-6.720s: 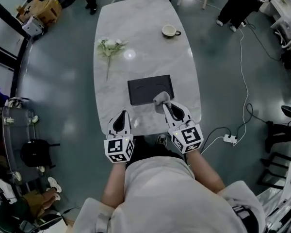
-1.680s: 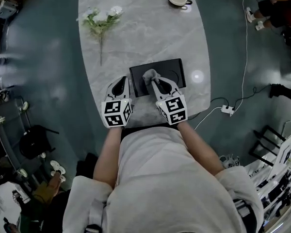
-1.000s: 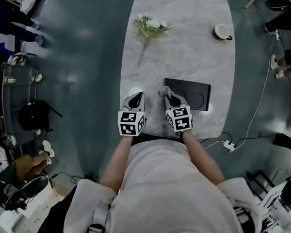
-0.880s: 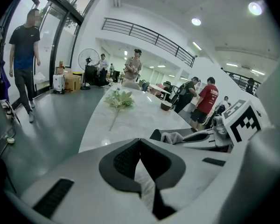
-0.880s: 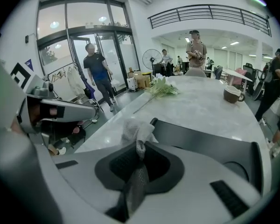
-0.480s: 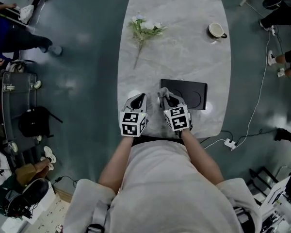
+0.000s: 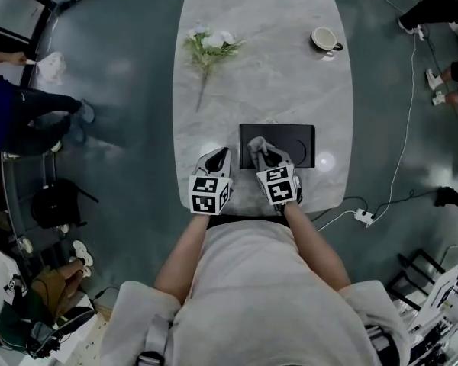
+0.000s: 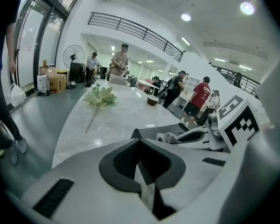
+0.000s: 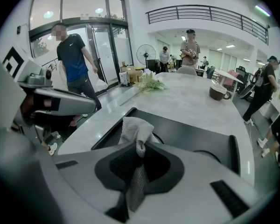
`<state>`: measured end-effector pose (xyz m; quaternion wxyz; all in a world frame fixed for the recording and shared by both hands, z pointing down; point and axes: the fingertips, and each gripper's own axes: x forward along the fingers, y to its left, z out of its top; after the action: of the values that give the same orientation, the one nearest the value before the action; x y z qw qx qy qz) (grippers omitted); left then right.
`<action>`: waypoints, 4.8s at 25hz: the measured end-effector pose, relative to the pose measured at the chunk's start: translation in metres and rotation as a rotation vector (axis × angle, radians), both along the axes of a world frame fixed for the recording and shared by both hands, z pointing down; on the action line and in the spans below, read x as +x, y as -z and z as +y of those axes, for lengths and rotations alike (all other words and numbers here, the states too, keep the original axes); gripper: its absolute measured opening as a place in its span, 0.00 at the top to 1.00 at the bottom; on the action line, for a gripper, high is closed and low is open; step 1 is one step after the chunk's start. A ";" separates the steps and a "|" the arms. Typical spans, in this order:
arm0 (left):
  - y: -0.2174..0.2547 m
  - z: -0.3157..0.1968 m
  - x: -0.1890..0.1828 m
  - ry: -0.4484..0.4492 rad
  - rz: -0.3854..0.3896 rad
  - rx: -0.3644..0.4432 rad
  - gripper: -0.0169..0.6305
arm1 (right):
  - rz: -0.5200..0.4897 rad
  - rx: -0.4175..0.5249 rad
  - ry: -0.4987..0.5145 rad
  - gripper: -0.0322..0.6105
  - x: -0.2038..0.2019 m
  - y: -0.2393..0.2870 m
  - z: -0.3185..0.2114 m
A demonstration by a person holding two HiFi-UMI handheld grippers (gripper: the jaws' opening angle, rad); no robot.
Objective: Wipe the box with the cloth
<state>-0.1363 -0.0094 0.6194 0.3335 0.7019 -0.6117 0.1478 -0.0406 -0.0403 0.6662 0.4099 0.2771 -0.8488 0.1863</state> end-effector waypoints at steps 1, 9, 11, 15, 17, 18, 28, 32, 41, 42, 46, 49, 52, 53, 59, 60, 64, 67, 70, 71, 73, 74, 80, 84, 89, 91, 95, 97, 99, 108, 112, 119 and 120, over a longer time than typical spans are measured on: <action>0.000 -0.002 0.003 -0.004 -0.001 0.000 0.94 | 0.000 0.002 -0.004 0.88 0.003 0.001 -0.002; 0.000 -0.022 0.034 -0.070 0.016 -0.002 0.94 | 0.001 0.021 -0.049 0.88 0.032 0.003 -0.016; -0.001 -0.027 0.041 -0.087 0.017 -0.005 0.94 | -0.003 0.023 -0.072 0.88 0.038 0.003 -0.018; -0.002 -0.036 0.056 -0.133 0.012 -0.012 0.94 | 0.012 0.023 -0.138 0.88 0.064 0.002 -0.030; -0.002 -0.041 0.065 -0.156 0.011 -0.014 0.94 | 0.021 0.018 -0.175 0.88 0.078 0.001 -0.035; -0.001 -0.043 0.070 -0.169 0.010 -0.014 0.94 | 0.023 0.017 -0.191 0.88 0.085 0.000 -0.037; -0.002 -0.062 0.109 -0.253 0.009 -0.015 0.94 | 0.052 0.050 -0.257 0.88 0.125 0.003 -0.048; -0.005 -0.066 0.119 -0.272 0.008 -0.023 0.94 | 0.055 0.055 -0.267 0.88 0.130 0.005 -0.051; -0.004 -0.064 0.104 -0.234 0.008 -0.023 0.94 | -0.002 0.059 -0.249 0.88 0.115 0.021 -0.056; -0.004 -0.063 0.099 -0.222 0.005 -0.023 0.94 | -0.027 0.063 -0.240 0.88 0.106 0.028 -0.056; -0.002 -0.057 0.076 -0.165 0.004 -0.015 0.94 | -0.087 0.084 -0.172 0.88 0.068 0.045 -0.057; 0.001 -0.049 0.054 -0.116 0.002 -0.007 0.94 | -0.090 0.084 -0.106 0.88 0.039 0.049 -0.051; 0.003 -0.039 0.031 -0.048 -0.001 -0.005 0.94 | -0.081 0.085 -0.034 0.88 0.015 0.046 -0.046; 0.002 -0.034 0.023 -0.026 -0.001 -0.007 0.94 | -0.076 0.083 -0.014 0.88 0.008 0.046 -0.044; -0.003 -0.006 -0.020 0.085 0.002 -0.022 0.94 | -0.057 0.073 0.073 0.88 -0.029 0.039 -0.033; -0.004 -0.001 -0.026 0.100 0.002 -0.024 0.94 | -0.055 0.070 0.087 0.88 -0.035 0.038 -0.031; -0.009 0.013 -0.043 0.145 0.005 -0.040 0.94 | -0.025 0.040 0.116 0.88 -0.048 0.026 -0.028; -0.009 0.022 -0.053 0.167 0.006 -0.048 0.94 | -0.008 0.021 0.136 0.88 -0.056 0.019 -0.026; -0.012 0.029 -0.060 0.177 0.006 -0.055 0.94 | 0.036 0.013 0.180 0.88 -0.064 0.012 -0.021; -0.013 0.030 -0.062 0.179 0.008 -0.059 0.94 | 0.047 0.016 0.188 0.88 -0.065 0.010 -0.020; -0.016 0.033 -0.065 0.181 0.011 -0.065 0.94 | 0.045 0.008 0.179 0.88 -0.064 0.006 -0.020; -0.017 0.033 -0.066 0.182 0.012 -0.068 0.94 | 0.038 -0.001 0.173 0.88 -0.064 0.005 -0.021; -0.020 0.019 -0.055 0.145 0.038 -0.067 0.94 | 0.031 0.023 0.192 0.88 -0.062 0.004 -0.022; -0.018 0.005 -0.040 0.096 0.046 -0.055 0.94 | 0.054 0.021 0.169 0.88 -0.051 0.003 -0.027; -0.023 -0.005 -0.021 0.043 0.051 -0.079 0.94 | 0.078 0.026 0.111 0.88 -0.028 0.004 -0.036; -0.026 -0.010 -0.013 0.021 0.050 -0.092 0.94 | 0.084 0.027 0.083 0.88 -0.018 0.003 -0.040; -0.024 -0.022 0.000 -0.019 0.045 -0.087 0.94 | 0.093 0.028 0.036 0.88 0.002 0.002 -0.049; -0.021 -0.027 0.007 -0.031 0.050 -0.083 0.94 | 0.100 0.039 0.007 0.88 0.014 0.003 -0.053; -0.018 -0.033 0.016 -0.044 0.064 -0.080 0.94 | 0.104 0.045 -0.023 0.88 0.027 0.003 -0.056; -0.013 -0.053 0.057 -0.129 0.058 -0.077 0.94 | 0.109 0.034 -0.110 0.88 0.069 0.002 -0.068; -0.013 -0.058 0.072 -0.155 0.057 -0.077 0.94 | 0.115 0.028 -0.138 0.88 0.086 0.000 -0.070; -0.016 -0.063 0.091 -0.194 0.051 -0.081 0.94 | 0.143 0.029 -0.164 0.88 0.104 -0.001 -0.072; -0.017 -0.062 0.092 -0.198 0.050 -0.085 0.94 | 0.151 0.030 -0.164 0.88 0.105 -0.001 -0.070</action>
<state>-0.0445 -0.0719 0.6367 0.3617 0.7476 -0.5243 0.1881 0.0649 -0.1106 0.6676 0.4518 0.3650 -0.7926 0.1854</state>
